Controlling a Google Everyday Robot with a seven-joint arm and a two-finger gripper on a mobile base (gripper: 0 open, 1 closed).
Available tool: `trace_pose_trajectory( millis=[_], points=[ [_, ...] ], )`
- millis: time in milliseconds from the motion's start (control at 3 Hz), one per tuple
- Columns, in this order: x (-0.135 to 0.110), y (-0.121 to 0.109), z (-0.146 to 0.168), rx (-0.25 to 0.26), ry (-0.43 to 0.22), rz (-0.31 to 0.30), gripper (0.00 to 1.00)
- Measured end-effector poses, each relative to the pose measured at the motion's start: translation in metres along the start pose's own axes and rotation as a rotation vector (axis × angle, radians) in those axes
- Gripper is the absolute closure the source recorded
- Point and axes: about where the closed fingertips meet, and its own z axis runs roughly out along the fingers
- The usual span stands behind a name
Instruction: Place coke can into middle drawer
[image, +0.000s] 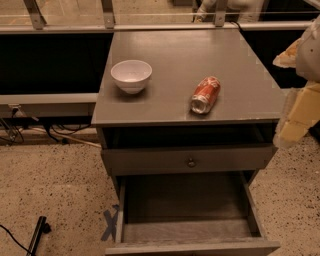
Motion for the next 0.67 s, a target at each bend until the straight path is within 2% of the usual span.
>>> trace_pose_trajectory(
  millis=[333,667],
  points=[
    [0.0,0.0,0.0,0.0,0.0,0.0,0.0],
    [-0.0007,-0.0092,0.0036,0.013,0.026,-0.026,0.0]
  ],
)
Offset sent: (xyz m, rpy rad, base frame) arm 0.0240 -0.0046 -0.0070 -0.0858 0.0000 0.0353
